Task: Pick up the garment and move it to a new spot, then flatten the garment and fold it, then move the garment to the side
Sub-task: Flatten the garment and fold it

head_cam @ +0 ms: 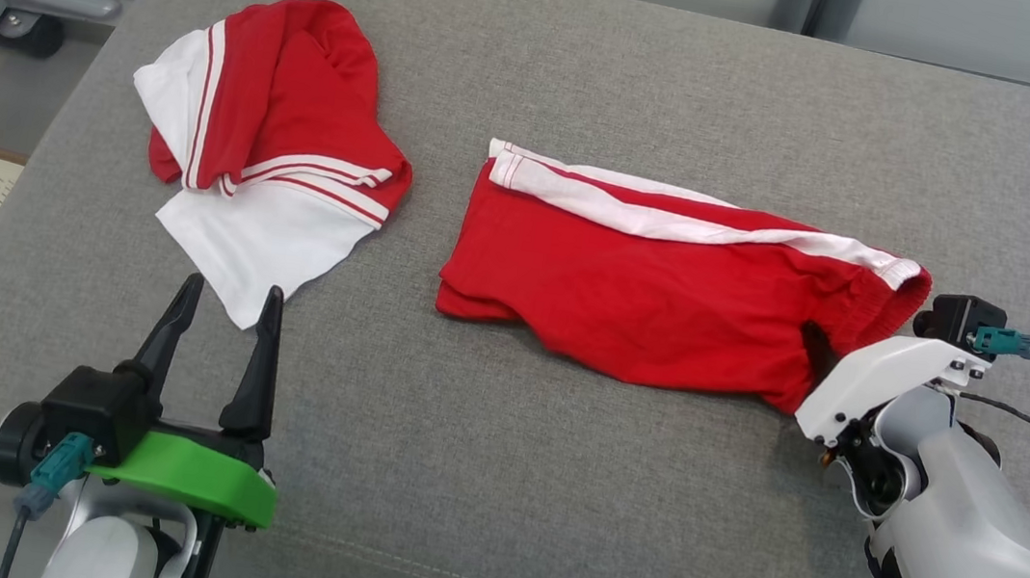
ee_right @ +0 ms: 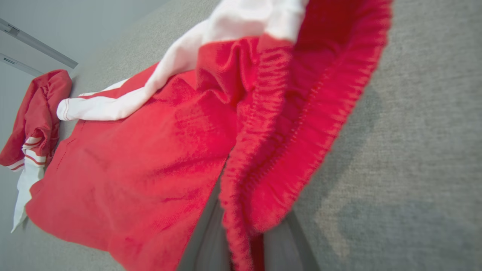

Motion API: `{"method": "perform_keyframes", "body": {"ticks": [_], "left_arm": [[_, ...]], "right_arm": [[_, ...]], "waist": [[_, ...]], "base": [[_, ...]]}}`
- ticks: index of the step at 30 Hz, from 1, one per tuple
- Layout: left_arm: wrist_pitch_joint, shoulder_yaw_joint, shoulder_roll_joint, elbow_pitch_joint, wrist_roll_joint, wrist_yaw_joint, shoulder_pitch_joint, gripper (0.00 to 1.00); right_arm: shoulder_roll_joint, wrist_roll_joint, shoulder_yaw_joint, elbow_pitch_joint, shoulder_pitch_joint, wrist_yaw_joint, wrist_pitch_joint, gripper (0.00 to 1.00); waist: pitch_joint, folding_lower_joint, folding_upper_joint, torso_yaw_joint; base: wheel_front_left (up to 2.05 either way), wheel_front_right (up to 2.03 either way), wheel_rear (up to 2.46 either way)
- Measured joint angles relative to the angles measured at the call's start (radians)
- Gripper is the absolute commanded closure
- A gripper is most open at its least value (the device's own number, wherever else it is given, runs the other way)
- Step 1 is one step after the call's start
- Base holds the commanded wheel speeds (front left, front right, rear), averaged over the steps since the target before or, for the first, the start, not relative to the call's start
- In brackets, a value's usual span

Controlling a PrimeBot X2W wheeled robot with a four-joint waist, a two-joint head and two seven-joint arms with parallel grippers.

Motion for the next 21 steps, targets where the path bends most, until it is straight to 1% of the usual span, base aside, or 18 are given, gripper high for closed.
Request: {"method": "perform_keyframes", "body": {"ticks": [5, 10, 12, 21], "left_arm": [[0.0, 0.017, 0.0, -0.001, 0.0, 0.0, 0.0, 0.0], [0.0, 0.024, 0.0, -0.002, 0.002, 0.0, 0.002, 0.0], [0.0, 0.025, 0.0, -0.002, 0.002, -0.008, 0.002, 0.0], [0.0, 0.025, 0.0, -0.001, 0.007, -0.014, 0.007, 0.0]], "right_arm": [[0.007, 0.006, 0.007, 0.004, -0.001, 0.009, -0.028, 1.0], [0.002, 0.006, 0.014, 0.007, 0.0, 0.009, -0.055, 1.0], [-0.011, 0.006, 0.016, 0.009, 0.001, 0.009, -0.063, 1.0], [-0.076, 0.006, 0.043, 0.007, 0.012, 0.009, -0.075, 1.0]], "waist": [[-0.004, 0.0, 0.0, -0.018], [-0.01, 0.0, 0.0, -0.045], [-0.013, 0.0, 0.0, -0.059], [-0.03, 0.0, 0.0, -0.121]], "base": [[0.0, 0.0, 0.0], [0.0, 0.0, 0.0], [0.0, 0.0, 0.0], [0.0, 0.0, 0.0]]}}
